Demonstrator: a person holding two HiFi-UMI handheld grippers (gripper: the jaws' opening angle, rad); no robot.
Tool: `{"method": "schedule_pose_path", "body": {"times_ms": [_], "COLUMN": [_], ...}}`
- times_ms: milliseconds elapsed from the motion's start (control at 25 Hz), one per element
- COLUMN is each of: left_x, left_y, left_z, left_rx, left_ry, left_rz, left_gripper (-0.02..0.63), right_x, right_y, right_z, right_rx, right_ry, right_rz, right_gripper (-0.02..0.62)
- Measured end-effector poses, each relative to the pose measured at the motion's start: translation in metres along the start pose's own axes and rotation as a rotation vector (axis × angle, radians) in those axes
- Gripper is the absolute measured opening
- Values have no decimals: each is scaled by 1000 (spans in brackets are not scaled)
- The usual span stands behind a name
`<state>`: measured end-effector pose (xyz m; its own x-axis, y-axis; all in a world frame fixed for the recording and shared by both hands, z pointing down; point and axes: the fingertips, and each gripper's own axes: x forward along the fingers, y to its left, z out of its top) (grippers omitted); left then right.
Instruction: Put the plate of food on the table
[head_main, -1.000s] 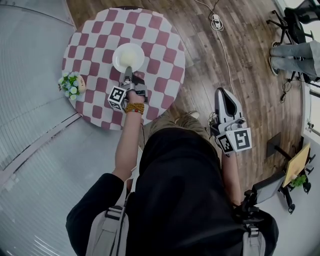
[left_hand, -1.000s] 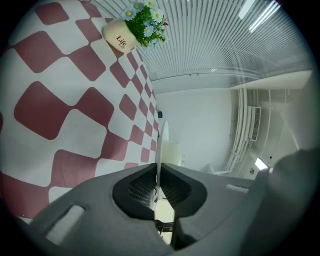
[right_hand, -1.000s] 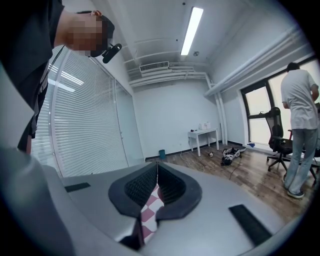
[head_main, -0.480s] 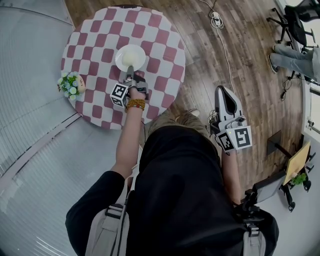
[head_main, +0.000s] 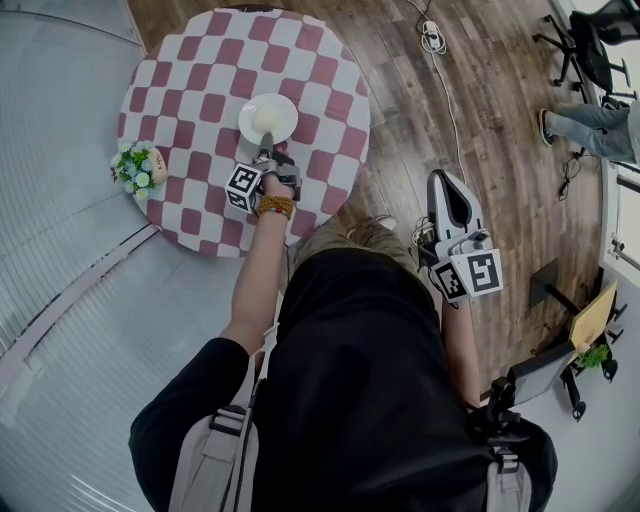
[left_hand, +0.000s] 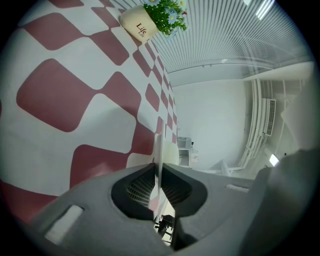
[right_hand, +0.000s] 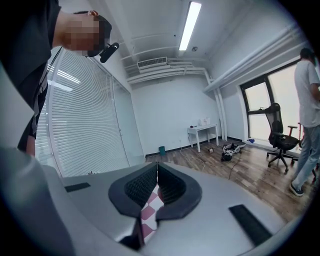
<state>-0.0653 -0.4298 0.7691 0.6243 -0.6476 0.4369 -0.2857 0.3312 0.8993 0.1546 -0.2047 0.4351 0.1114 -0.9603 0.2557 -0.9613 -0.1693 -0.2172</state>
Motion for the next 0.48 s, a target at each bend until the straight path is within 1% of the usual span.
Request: {"method": "schedule_pose_path", "body": {"times_ms": [480], "left_x": [2], "left_y": [13], "left_z": [0], "left_rx": [-7], "left_ry": [2], "left_rz": [24], "left_gripper": [25], "right_x": [6], "right_y": [4], "right_z": [-4], "right_rx": [-7], "right_ry": [16], "right_rz": [12], "right_gripper": [11]}}
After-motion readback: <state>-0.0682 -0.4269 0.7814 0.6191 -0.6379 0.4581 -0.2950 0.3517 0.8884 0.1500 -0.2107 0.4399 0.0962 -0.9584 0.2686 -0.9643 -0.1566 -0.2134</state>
